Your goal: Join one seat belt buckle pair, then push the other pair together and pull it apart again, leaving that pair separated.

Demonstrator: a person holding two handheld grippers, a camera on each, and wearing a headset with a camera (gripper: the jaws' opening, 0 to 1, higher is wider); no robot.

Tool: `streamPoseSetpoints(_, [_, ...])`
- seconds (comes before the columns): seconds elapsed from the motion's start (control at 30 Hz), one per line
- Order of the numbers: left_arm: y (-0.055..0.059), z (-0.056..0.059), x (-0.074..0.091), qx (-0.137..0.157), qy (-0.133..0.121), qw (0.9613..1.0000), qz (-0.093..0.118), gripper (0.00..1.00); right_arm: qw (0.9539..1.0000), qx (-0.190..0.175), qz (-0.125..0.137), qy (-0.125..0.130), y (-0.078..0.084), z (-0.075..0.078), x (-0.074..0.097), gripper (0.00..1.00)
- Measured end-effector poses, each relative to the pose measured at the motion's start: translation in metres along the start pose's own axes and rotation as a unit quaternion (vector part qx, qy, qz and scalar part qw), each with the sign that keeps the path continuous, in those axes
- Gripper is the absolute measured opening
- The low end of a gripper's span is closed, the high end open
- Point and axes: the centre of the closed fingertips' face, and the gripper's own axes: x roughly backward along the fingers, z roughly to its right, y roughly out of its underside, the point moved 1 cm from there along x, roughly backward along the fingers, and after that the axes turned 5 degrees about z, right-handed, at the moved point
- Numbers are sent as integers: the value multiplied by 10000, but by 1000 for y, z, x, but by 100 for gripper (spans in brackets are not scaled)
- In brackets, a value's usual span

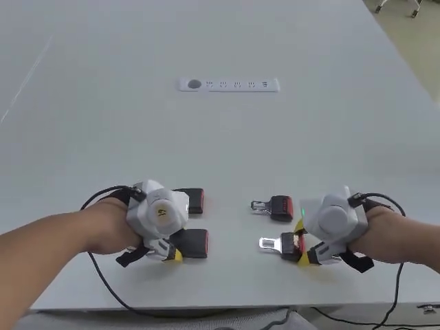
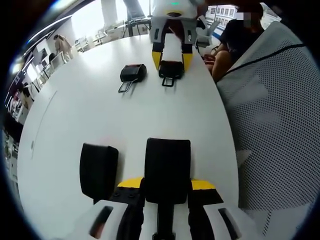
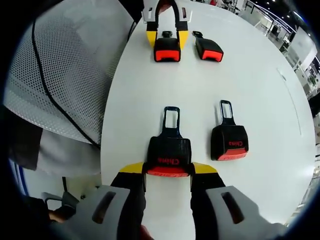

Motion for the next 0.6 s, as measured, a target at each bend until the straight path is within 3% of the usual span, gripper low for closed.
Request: streamPoseSetpoints(0.6, [3, -1, 0, -40, -27, 10000, 48, 33, 10000, 25, -57, -29, 0, 0, -1, 34])
